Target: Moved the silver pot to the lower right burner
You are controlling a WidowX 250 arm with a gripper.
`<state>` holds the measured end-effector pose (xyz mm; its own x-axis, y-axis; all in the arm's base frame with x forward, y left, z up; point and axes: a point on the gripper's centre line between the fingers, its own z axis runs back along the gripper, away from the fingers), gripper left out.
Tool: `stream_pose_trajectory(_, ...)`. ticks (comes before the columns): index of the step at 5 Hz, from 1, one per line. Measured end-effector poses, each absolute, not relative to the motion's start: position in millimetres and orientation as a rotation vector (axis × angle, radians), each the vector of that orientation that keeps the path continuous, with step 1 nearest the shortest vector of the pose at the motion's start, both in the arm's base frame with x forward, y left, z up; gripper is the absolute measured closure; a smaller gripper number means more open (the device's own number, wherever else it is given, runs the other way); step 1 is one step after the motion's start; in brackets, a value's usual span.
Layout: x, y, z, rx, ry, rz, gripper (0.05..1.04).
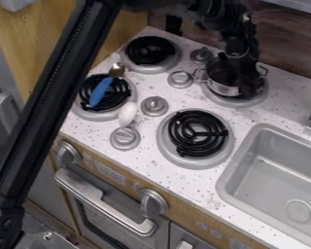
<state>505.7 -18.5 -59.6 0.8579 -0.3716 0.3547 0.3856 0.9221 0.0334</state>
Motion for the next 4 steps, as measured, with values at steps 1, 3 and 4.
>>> stream_pose_trajectory(1,503,-20,-63,-0.037,-0.369,-0.406,0.683)
stream_pose_trajectory(3,478,-9,-38,0.05,-0.266,-0.264,0.999)
stream_pose_trajectory(4,448,-7,-24,0.002,-0.272,-0.233,1.013)
